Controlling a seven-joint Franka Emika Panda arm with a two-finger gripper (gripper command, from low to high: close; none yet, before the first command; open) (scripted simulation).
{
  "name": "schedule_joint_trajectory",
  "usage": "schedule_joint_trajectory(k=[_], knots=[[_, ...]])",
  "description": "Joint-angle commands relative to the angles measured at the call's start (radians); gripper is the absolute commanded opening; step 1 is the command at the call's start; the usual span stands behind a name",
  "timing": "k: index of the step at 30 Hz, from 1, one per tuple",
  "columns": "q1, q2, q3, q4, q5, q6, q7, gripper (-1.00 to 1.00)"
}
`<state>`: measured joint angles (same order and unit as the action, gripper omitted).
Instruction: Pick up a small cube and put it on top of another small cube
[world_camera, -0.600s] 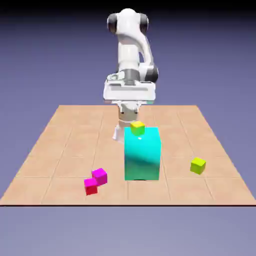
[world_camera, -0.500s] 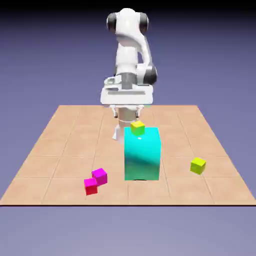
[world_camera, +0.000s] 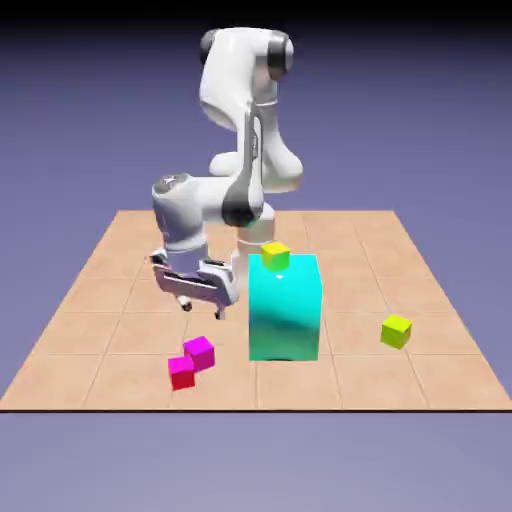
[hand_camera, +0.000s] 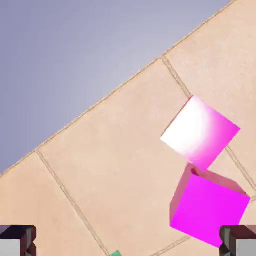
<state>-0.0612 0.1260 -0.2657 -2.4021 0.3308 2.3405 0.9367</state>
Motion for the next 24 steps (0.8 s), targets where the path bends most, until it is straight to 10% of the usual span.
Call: schedule_joint_trajectory(k=[1,12,13,24], knots=[[-0.003,0.036,-0.014,0.021,0.017,-0.036,0.010,0.00],[-0.033,0.357,-0.028,0.101,0.213,-0.095,-0.002,0.00],[-0.033,0.357,-0.028,0.101,0.213,-0.095,-0.002,-1.00],[0.079,0.202,0.149,0.178,-0.130,-0.245,-0.111,-1.00]])
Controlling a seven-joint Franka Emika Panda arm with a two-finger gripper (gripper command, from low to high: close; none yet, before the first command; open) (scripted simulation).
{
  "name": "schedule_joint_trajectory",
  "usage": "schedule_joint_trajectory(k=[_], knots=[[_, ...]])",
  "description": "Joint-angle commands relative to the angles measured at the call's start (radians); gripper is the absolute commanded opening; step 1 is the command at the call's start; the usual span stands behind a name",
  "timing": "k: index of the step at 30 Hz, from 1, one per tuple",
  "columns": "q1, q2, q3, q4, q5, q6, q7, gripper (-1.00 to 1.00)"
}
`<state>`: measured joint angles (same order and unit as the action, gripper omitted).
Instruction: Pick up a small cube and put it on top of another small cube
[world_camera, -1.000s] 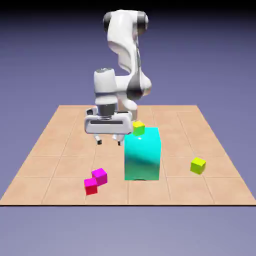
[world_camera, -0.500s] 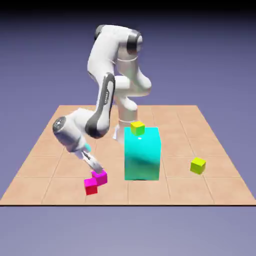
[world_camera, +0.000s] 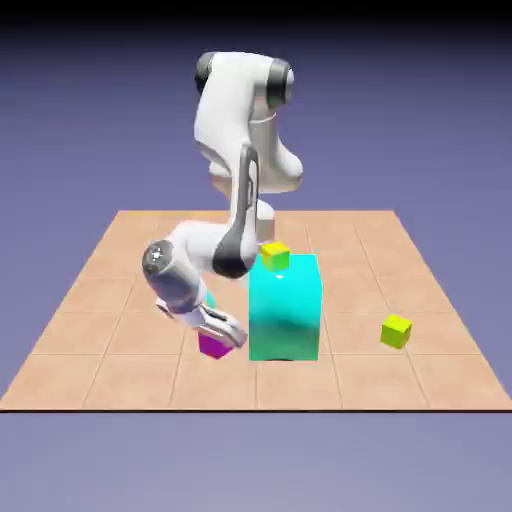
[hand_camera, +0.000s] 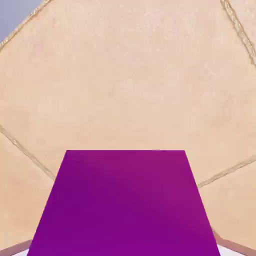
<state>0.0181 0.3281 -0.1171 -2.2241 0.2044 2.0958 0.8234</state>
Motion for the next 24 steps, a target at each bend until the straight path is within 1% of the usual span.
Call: schedule_joint_trajectory(k=[1,12,20,23,24], knots=[[0.020,-0.005,0.036,0.001,-0.047,0.001,-0.030,-1.00],[0.245,-0.058,0.434,0.007,-0.525,0.007,-0.381,-1.00],[0.424,-0.085,0.675,-0.036,-0.873,0.025,-0.635,-1.00],[0.457,-0.081,0.675,-0.072,-0.918,0.036,-0.668,-1.00],[0.459,-0.045,0.653,-0.075,-0.960,0.063,-0.640,-1.00]])
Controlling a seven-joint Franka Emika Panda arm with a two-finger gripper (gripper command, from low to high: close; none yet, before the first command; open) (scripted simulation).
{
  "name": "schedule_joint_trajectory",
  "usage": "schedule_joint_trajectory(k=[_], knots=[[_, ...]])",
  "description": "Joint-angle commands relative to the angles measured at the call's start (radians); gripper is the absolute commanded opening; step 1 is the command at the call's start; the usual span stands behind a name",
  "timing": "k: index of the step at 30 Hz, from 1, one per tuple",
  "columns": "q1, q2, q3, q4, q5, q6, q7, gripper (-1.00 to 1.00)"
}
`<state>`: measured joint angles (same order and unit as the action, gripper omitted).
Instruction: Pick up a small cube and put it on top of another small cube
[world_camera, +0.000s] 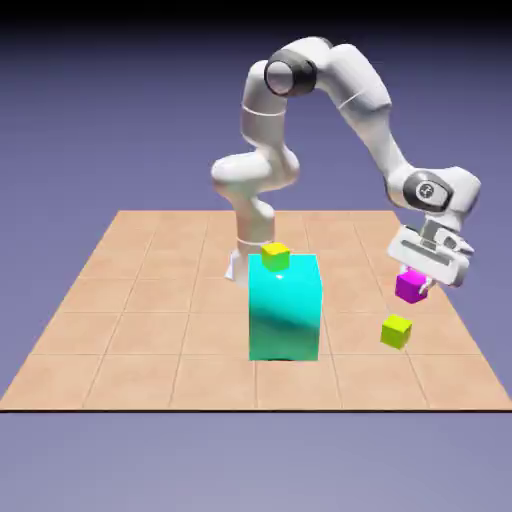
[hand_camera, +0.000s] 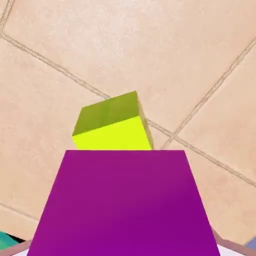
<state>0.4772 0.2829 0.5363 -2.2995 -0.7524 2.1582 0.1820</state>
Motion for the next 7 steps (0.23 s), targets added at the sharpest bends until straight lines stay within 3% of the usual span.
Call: schedule_joint_trajectory(k=[1,3,4,7], knots=[[0.003,0.036,-0.022,-0.003,-0.045,0.027,0.030,-1.00],[0.007,0.100,-0.060,-0.009,-0.119,0.074,0.079,-1.00],[0.007,0.100,-0.060,-0.009,-0.119,0.074,0.079,1.00],[0.002,0.027,-0.016,-0.003,-0.035,0.021,0.023,1.00]])
